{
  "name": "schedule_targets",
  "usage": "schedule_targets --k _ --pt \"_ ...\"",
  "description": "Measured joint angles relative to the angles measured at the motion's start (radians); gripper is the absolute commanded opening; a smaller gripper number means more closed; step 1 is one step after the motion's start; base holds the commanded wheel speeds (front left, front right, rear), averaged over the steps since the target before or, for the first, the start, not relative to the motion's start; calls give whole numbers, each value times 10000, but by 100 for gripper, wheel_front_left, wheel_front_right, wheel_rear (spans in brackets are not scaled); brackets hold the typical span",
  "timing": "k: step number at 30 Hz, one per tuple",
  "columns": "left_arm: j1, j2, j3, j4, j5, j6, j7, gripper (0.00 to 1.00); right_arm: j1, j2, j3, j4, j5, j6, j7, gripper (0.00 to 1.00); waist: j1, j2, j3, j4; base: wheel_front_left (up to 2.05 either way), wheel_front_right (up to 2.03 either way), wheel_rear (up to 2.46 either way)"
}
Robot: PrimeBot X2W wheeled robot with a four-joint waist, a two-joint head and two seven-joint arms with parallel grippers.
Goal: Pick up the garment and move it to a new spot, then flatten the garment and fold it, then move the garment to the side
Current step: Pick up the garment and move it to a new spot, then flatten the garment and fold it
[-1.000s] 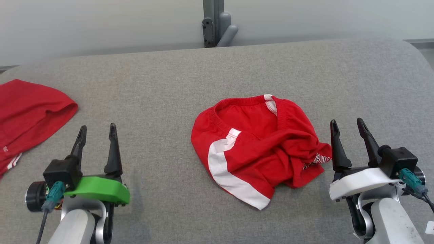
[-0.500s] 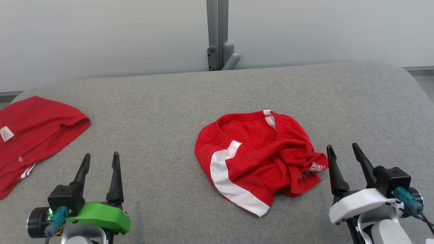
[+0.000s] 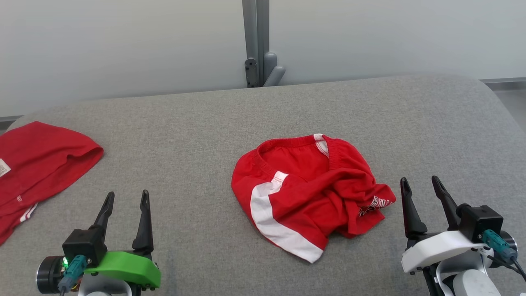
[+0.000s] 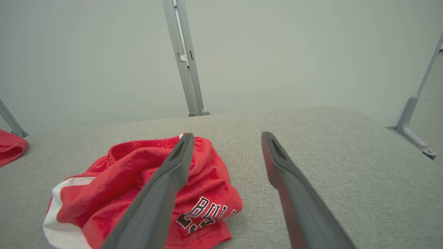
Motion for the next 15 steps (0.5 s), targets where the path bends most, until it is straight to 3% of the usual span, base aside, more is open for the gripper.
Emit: schedule_targets --k 15 --pt "-1 12 -67 27 -13 127 13 100 76 67 -56 -86 -46 0 98 100 0 0 -21 48 0 0 0"
